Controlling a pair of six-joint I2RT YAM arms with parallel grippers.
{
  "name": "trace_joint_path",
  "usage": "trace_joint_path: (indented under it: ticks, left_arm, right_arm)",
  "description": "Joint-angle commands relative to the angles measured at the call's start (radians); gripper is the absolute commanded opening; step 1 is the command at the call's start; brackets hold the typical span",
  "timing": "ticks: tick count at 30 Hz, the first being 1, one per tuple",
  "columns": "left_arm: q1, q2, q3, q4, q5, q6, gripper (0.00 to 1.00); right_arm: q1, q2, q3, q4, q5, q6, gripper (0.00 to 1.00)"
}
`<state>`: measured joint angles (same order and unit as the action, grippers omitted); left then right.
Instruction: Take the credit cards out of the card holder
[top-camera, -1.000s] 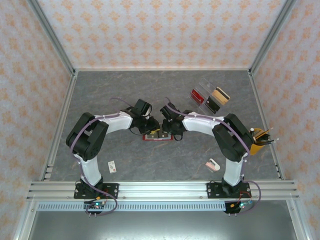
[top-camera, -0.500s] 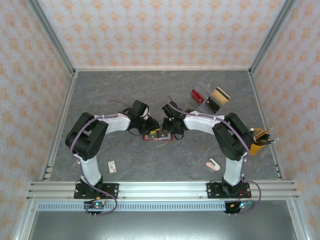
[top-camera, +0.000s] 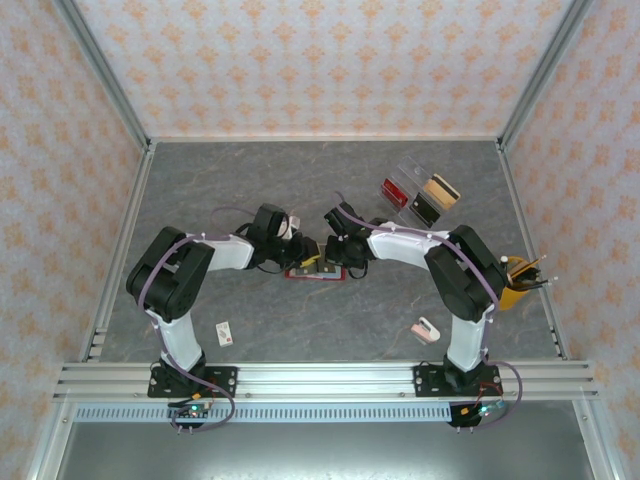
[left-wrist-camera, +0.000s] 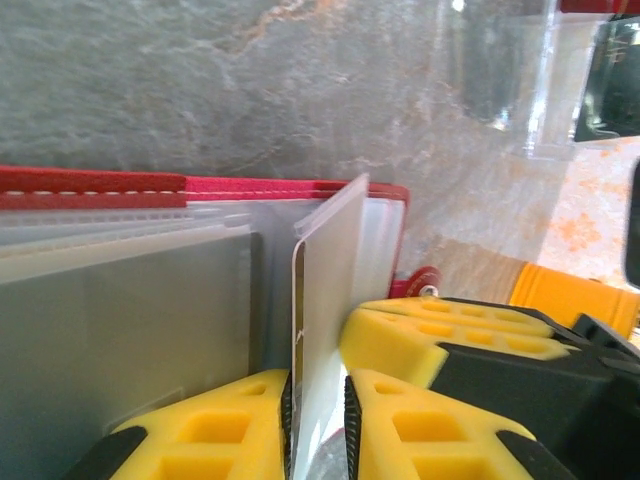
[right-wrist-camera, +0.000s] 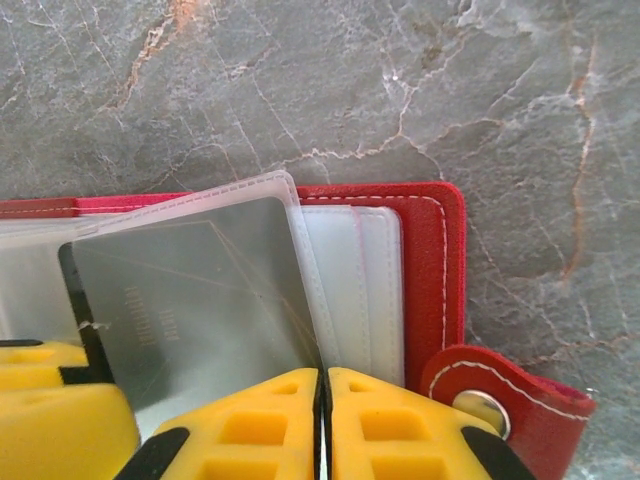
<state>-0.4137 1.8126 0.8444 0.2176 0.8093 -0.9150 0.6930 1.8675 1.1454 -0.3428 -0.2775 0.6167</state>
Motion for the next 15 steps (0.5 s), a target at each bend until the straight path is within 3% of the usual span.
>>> trace_joint_path:
  ticks: [1,15]
  left_arm:
    - [-0.004,-0.049,-0.007,0.152,0.085,-0.022,0.23]
    - [0.022,-0.057,-0.031,0.138,0.088,-0.007,0.11]
  right_arm:
    - [-0.003,0.070,-0.017,-0.053,0.050,-0.004,0.11]
    - [-0.003,0.075,-0.019,-0.061,0.060,-0.008,0.11]
